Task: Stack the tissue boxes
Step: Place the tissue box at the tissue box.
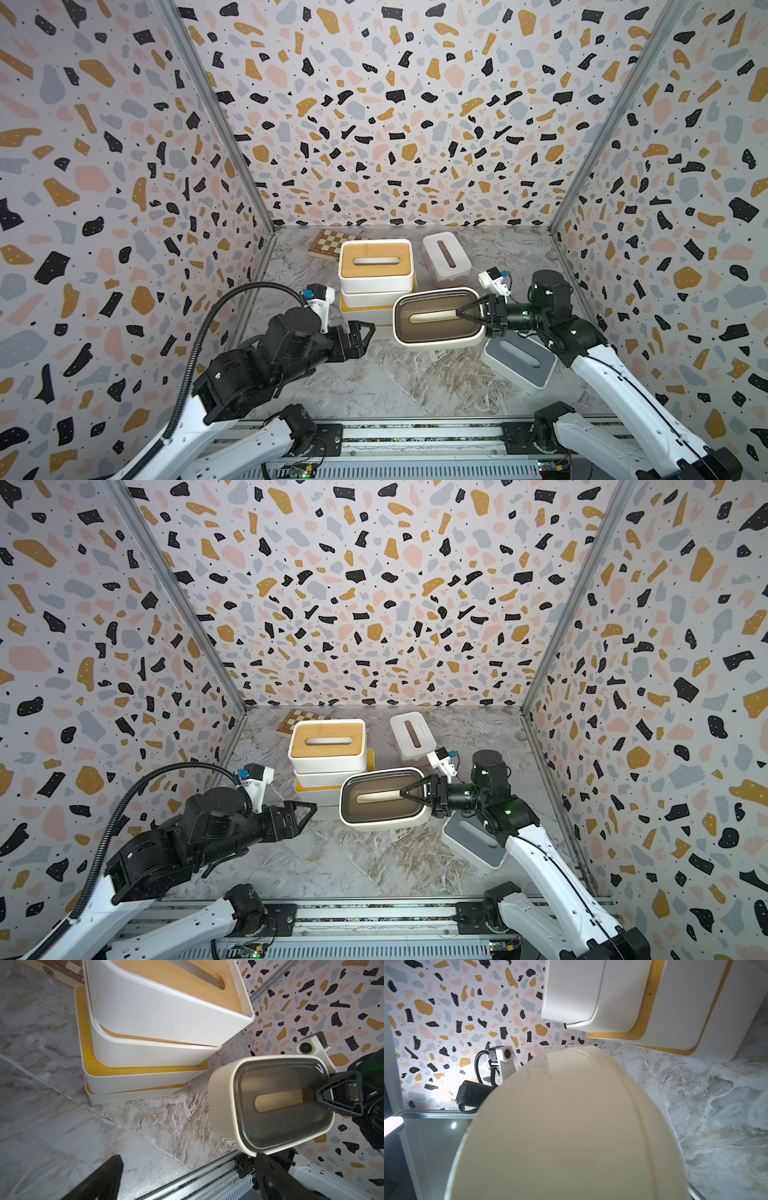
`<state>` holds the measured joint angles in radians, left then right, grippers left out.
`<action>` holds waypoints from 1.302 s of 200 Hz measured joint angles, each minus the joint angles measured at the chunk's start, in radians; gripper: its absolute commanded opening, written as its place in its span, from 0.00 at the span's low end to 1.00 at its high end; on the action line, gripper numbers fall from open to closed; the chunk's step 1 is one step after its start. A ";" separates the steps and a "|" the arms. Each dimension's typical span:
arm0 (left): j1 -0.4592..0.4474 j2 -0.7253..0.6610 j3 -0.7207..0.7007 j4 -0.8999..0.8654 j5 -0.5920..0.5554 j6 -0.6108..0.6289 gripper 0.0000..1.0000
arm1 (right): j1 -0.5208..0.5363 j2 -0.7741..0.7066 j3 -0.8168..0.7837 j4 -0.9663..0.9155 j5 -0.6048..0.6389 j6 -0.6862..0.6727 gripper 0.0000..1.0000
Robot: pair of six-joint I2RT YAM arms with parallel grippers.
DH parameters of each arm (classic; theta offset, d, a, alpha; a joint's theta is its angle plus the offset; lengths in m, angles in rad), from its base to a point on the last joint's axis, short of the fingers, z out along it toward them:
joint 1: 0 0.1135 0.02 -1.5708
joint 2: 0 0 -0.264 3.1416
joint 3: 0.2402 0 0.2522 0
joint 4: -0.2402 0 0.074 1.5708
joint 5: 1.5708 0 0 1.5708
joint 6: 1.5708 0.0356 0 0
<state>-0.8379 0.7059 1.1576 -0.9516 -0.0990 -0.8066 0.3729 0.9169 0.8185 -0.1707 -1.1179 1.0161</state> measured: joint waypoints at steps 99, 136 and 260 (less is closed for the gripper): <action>0.000 0.098 0.421 -0.100 -0.209 0.169 0.99 | 0.047 0.141 0.226 0.455 0.073 0.311 0.64; 0.000 0.201 0.510 -0.087 -0.279 0.248 1.00 | 0.128 0.336 0.386 0.522 0.148 0.320 0.62; 0.383 0.360 0.550 0.037 -0.046 0.320 0.99 | 0.248 0.751 0.698 0.415 0.277 0.276 0.60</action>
<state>-0.4553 1.0660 1.7073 -0.9146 -0.1448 -0.4866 0.6212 1.6676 1.5166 0.2440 -0.8413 1.2919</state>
